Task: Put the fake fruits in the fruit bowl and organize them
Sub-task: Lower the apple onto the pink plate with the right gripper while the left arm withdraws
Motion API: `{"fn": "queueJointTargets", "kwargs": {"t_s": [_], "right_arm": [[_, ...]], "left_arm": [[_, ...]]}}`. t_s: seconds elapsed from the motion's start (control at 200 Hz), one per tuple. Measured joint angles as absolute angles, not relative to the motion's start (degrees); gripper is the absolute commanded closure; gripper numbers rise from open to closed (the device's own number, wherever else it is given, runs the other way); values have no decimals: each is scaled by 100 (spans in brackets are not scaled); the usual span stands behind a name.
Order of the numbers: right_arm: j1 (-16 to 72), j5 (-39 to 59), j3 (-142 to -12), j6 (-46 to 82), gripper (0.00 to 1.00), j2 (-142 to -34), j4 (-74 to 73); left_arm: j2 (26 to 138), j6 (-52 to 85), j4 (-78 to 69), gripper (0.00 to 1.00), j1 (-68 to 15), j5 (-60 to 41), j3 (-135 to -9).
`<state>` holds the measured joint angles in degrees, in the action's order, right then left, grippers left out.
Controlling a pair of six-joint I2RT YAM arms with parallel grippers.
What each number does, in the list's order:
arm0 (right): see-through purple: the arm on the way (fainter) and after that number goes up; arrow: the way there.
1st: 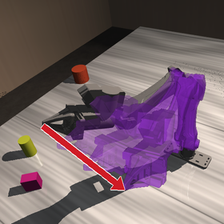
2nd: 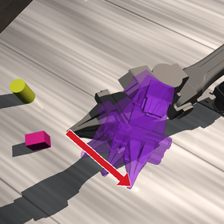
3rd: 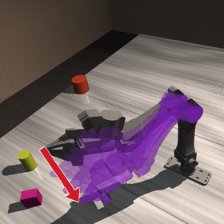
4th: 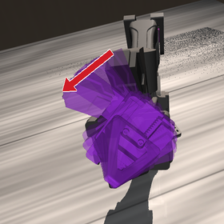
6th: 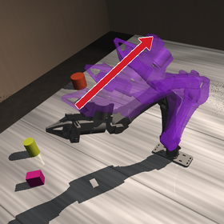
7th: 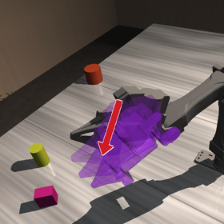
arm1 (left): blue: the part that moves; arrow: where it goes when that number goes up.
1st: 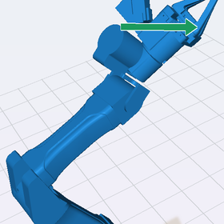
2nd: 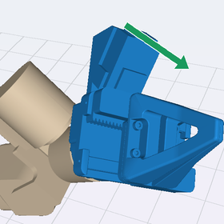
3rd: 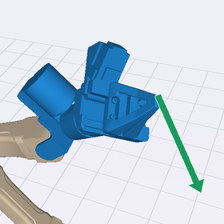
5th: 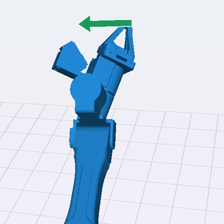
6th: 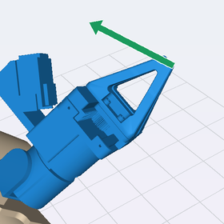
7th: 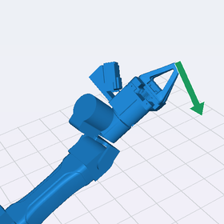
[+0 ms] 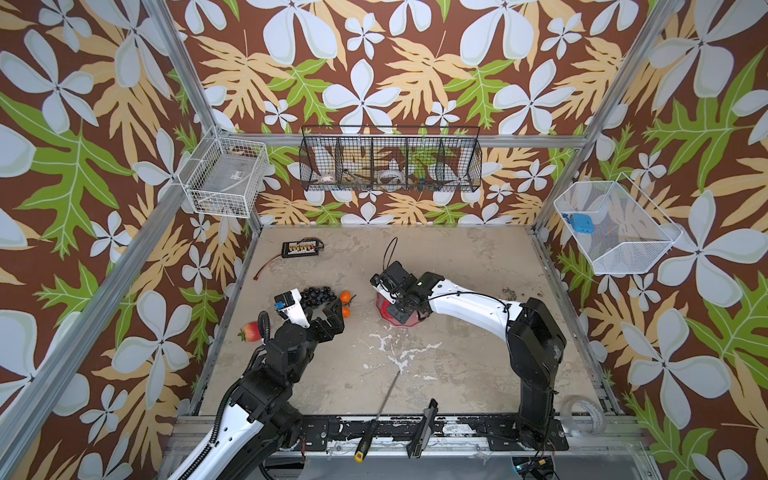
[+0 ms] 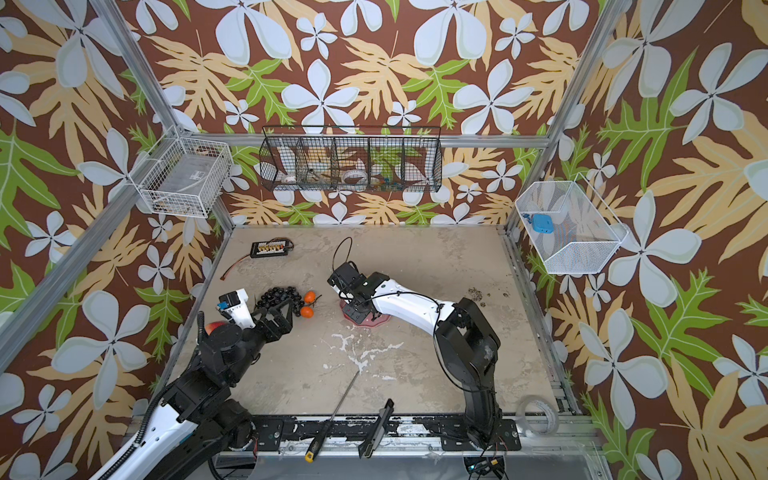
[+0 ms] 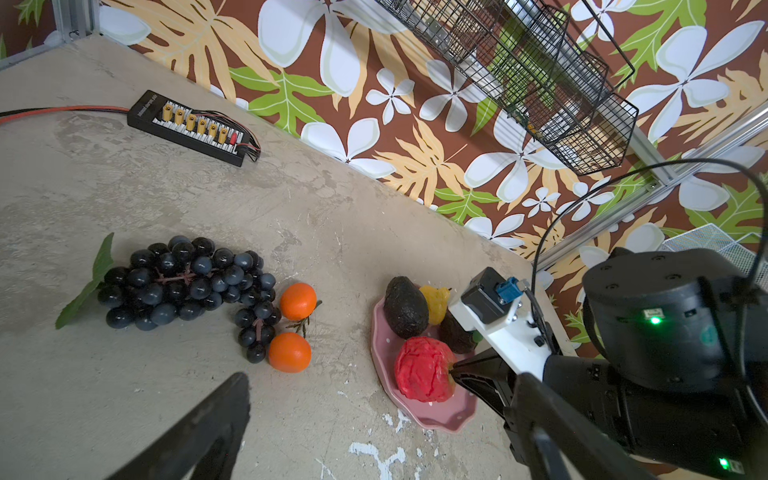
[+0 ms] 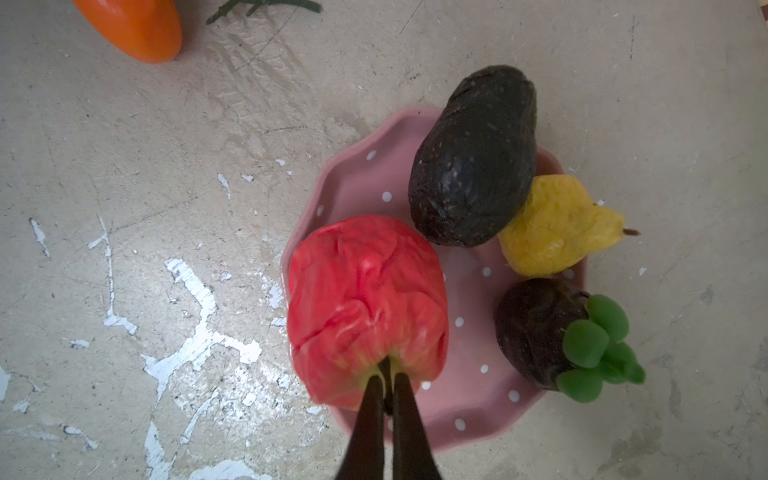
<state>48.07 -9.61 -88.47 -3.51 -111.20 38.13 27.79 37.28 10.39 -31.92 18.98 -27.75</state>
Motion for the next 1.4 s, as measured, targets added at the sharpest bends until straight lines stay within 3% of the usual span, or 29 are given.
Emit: {"fn": "queueJointTargets", "kwargs": {"t_s": [0.275, 0.701, 1.396], "right_arm": [[4847, -1074, -9118, -456, 100, -11351, 3935], [4901, -1240, -9594, -497, 83, -11671, 4088], [4928, -1623, -10053, -622, 74, -12003, 4182]], "left_arm": [[2738, 3732, 1039, 0, -3192, 1896, -2755], [2788, 3743, 1011, 0, -3192, 1831, -2735], [2818, 3743, 1004, 0, -3192, 1774, -2735]]}}
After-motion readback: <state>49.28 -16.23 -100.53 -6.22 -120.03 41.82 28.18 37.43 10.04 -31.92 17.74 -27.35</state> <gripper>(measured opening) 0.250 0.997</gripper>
